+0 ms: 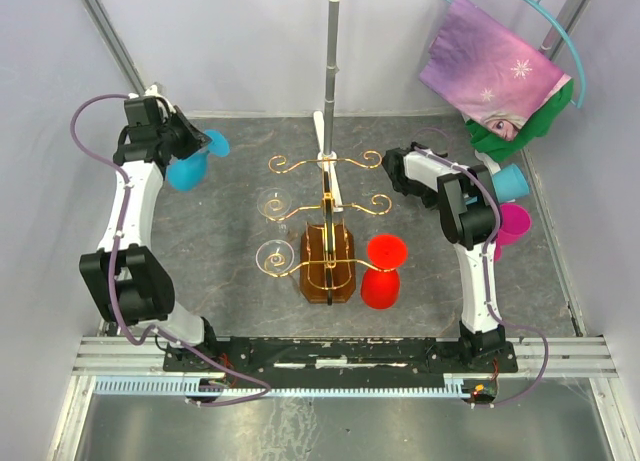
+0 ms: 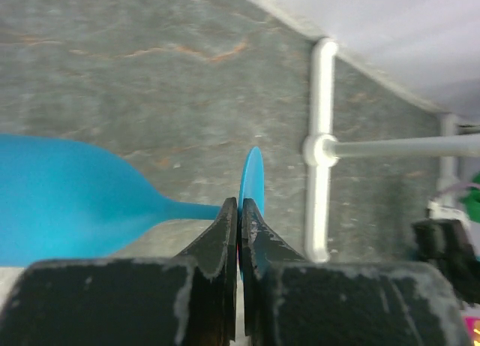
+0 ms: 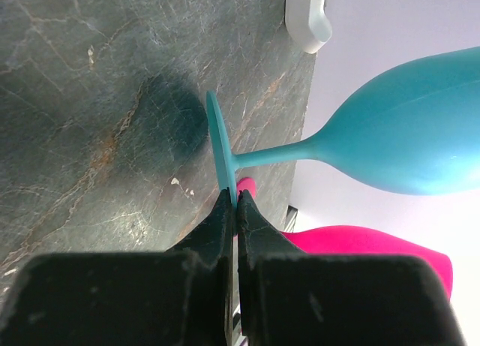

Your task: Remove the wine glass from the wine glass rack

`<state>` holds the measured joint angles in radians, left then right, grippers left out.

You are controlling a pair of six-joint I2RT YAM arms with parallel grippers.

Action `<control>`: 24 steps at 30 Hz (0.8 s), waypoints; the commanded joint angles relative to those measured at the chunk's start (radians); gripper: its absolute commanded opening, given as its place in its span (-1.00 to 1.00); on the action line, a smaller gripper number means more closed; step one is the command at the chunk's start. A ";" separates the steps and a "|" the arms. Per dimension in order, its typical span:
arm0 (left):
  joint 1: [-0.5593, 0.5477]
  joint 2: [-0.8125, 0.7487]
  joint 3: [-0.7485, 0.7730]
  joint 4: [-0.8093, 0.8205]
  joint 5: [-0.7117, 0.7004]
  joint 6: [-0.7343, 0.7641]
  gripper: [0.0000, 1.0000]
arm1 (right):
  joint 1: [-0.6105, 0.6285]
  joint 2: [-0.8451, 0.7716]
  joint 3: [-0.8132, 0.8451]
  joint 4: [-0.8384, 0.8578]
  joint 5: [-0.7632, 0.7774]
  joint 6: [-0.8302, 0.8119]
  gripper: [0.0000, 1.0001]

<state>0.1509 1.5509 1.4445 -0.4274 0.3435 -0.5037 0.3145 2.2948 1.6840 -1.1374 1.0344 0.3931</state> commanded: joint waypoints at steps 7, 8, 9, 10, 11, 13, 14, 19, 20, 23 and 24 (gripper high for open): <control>0.003 0.115 0.217 -0.320 -0.454 0.261 -0.95 | 0.009 0.017 -0.021 0.029 0.013 0.010 -0.99; -0.001 0.133 0.240 -0.343 -0.492 0.272 -0.95 | 0.009 0.022 -0.022 0.030 0.008 0.008 -0.99; -0.011 0.150 0.255 -0.362 -0.530 0.285 -0.95 | 0.009 0.026 -0.025 0.032 0.006 0.007 -0.99; -0.030 0.168 0.274 -0.382 -0.593 0.296 -0.95 | 0.009 0.030 -0.027 0.035 0.005 0.005 -0.99; -0.058 0.186 0.297 -0.403 -0.674 0.313 -0.95 | 0.009 0.034 -0.028 0.034 0.006 0.004 -0.99; -0.128 0.209 0.303 -0.413 -0.825 0.352 -0.95 | 0.009 0.036 -0.031 0.029 0.004 0.009 -0.99; -0.161 0.220 0.302 -0.413 -0.888 0.366 -0.95 | 0.009 0.033 -0.034 0.033 0.000 0.010 -0.99; -0.270 0.295 0.273 -0.414 -1.134 0.405 -0.95 | 0.009 0.029 -0.026 0.030 -0.002 0.015 -0.99; -0.275 0.307 0.266 -0.415 -1.144 0.401 -0.95 | 0.010 0.030 -0.027 0.029 -0.007 0.018 -0.99; -0.274 0.342 0.236 -0.419 -1.176 0.389 -0.95 | 0.011 0.035 -0.028 0.025 -0.016 0.023 -0.99; -0.273 0.352 0.227 -0.420 -1.179 0.383 -0.95 | 0.011 0.037 -0.029 0.022 -0.014 0.023 -0.99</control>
<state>-0.1474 1.8744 1.6928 -0.8345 -0.6807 -0.1581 0.3206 2.3089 1.6600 -1.1294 1.0595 0.3862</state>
